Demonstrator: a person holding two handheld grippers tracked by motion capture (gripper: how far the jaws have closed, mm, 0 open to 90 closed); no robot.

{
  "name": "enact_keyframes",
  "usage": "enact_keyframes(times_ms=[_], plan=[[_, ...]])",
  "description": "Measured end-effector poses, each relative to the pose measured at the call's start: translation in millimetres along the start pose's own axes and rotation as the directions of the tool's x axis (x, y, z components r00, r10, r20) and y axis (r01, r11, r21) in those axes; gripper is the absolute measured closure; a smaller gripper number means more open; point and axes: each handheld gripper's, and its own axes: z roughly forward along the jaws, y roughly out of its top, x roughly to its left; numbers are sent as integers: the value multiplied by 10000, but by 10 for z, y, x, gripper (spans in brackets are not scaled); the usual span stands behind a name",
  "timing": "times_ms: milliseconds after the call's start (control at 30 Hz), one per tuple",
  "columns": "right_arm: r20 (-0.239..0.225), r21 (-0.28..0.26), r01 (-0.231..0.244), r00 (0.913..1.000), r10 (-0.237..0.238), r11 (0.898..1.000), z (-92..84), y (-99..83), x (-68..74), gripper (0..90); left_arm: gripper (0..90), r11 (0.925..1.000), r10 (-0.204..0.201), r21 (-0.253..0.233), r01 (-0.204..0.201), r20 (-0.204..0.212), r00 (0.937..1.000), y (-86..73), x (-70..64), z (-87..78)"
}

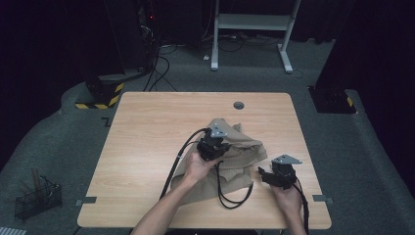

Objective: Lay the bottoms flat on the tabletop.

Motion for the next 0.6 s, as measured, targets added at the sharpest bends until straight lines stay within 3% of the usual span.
enact_keyframes(times_ms=[167,300,400,600], plan=[[0,-1,0,10000,0,10000,0,0,0,353,894,9969,-738,-322,717,-698,9948,-41,251,-179],[1,-1,0,10000,0,10000,0,0,0,353,894,9875,-1539,-535,1483,-1212,9806,-137,492,-311],[2,0,-2,10000,2,10000,0,0,0,353,895,9787,-2026,-665,1941,-1633,9656,-228,659,-410],[0,-2,-1,10000,1,10000,0,0,1,353,894,9538,-2995,-555,2954,-2581,9185,-528,1032,-570]])
